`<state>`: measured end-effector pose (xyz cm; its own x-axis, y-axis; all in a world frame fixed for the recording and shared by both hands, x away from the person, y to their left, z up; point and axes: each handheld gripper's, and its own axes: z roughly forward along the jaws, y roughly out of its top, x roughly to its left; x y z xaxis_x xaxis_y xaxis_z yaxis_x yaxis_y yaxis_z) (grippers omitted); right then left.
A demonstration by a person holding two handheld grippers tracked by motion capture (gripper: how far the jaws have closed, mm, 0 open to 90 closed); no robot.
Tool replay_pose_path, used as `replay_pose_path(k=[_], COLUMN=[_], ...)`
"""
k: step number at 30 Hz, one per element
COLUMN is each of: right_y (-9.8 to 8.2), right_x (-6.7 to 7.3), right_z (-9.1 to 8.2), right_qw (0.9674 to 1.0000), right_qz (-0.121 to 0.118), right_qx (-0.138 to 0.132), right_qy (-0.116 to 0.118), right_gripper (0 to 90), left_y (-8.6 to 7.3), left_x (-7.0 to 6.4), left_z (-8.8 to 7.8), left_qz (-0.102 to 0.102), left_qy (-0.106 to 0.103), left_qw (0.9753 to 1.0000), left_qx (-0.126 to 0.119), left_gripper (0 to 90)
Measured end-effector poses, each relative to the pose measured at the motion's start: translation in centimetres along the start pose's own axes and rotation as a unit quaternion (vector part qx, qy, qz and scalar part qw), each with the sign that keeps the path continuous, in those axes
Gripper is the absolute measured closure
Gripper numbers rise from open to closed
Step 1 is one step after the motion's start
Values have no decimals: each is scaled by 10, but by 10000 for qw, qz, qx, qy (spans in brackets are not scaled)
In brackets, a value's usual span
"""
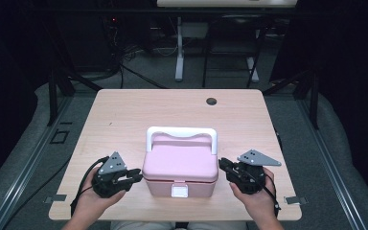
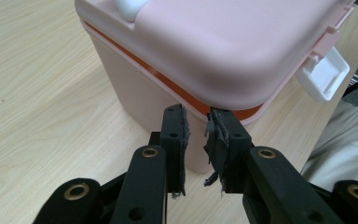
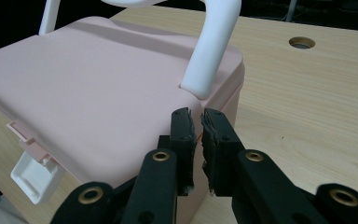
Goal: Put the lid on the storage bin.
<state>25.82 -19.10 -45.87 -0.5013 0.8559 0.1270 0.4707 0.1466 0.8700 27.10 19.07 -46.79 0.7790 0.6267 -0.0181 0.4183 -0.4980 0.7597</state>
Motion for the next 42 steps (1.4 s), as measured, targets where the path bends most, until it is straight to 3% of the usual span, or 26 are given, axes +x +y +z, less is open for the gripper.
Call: replay_pose_path(k=[5,17,27,42], right_y=[0,0,1,3], right_x=[0,-1,-5,-16], right_z=[0,1,1,-1], right_qw=[10000,10000,10000,9998], right_qz=[6,24,51,163], right_qx=[-7,14,35,2], right_qy=[8,6,-16,-58], right_gripper=[822,823,822,810], left_y=[-2,-1,-1,13], left_x=[2,5,16,43], left_z=[0,-3,-5,3], left_qz=[-14,-95,-313,-566], left_qy=[33,21,80,388], left_qw=[10000,9999,9993,9974], left_qx=[64,-60,-177,-240], left_gripper=[755,752,687,563])
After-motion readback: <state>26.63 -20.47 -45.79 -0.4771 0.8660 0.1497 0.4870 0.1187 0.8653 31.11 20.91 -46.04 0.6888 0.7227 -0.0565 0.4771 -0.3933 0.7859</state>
